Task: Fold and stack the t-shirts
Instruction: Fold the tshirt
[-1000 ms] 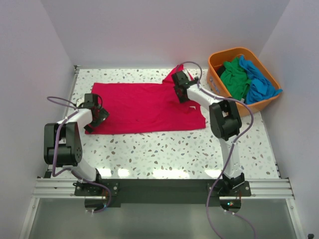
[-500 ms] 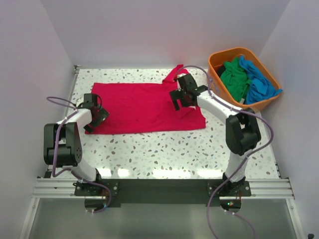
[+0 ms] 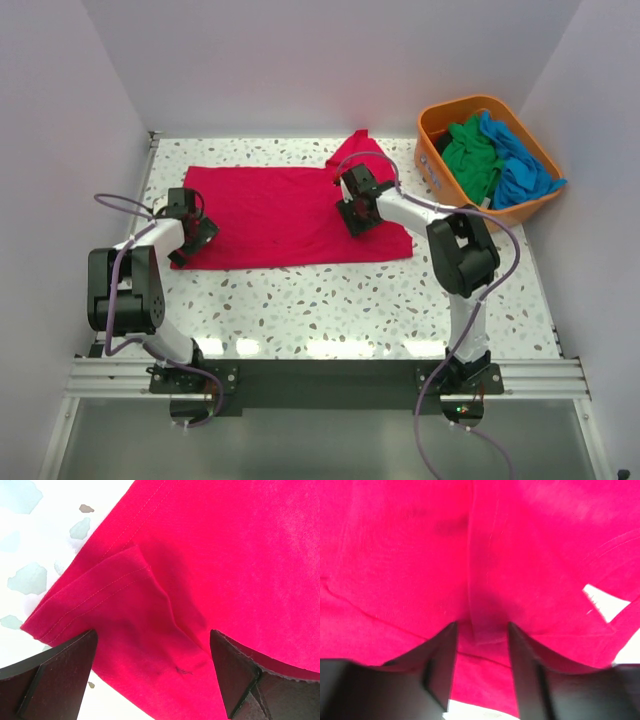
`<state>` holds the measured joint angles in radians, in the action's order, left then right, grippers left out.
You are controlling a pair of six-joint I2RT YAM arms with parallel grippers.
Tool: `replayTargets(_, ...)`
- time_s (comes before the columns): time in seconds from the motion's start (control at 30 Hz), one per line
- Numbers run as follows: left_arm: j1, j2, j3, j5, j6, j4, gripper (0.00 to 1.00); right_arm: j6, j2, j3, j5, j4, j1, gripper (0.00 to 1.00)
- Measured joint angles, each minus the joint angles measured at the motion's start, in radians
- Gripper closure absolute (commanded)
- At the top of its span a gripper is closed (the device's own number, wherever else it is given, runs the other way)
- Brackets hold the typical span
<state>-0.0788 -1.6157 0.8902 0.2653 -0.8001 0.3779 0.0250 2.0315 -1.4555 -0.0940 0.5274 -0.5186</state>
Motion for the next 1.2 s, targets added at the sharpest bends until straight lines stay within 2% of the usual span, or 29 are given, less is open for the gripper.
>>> replayTargets(0.03, 0.0, 0.0, 0.0, 0.0, 0.0, 0.0, 0.0, 0.001, 0.003, -0.01, -0.002, 0.0, 0.0, 0.62)
replayTargets(0.17, 0.0, 0.0, 0.0, 0.0, 0.0, 0.0, 0.0, 0.013, 0.011, -0.029, -0.035, 0.003, 0.0, 0.71)
replayTargets(0.2, 0.0, 0.0, 0.0, 0.001, 0.0, 0.0, 0.0, 0.015, 0.011, -0.029, -0.044, 0.004, 0.001, 0.76)
replayTargets(0.43, 0.0, 0.0, 0.0, 0.003, 0.0, 0.0, 0.0, 0.028, 0.011, -0.032, -0.08, 0.007, 0.004, 0.84)
replayTargets(0.47, 0.0, 0.0, 0.0, 0.004, 0.0, 0.0, 0.0, 0.027, 0.011, -0.033, -0.08, 0.007, 0.004, 0.88)
replayTargets(0.5, 0.0, 0.0, 0.0, 0.004, 0.0, 0.0, 0.0, 0.026, 0.011, -0.033, -0.08, 0.007, 0.005, 1.0)
replayTargets(0.77, 0.0, 0.0, 0.0, 0.004, 0.001, 0.0, 0.0, 0.006, 0.011, -0.053, -0.114, 0.018, 0.008, 1.0)
replayTargets(0.93, 0.0, 0.0, 0.0, 0.003, 0.003, 0.0, 0.0, -0.052, 0.024, -0.15, -0.211, 0.04, 0.01, 1.0)
replayTargets(1.2, 0.0, -0.001, 0.0, 0.003, 0.013, 0.0, 0.0, -0.127, 0.134, -0.31, -0.353, 0.047, 0.024, 1.0)
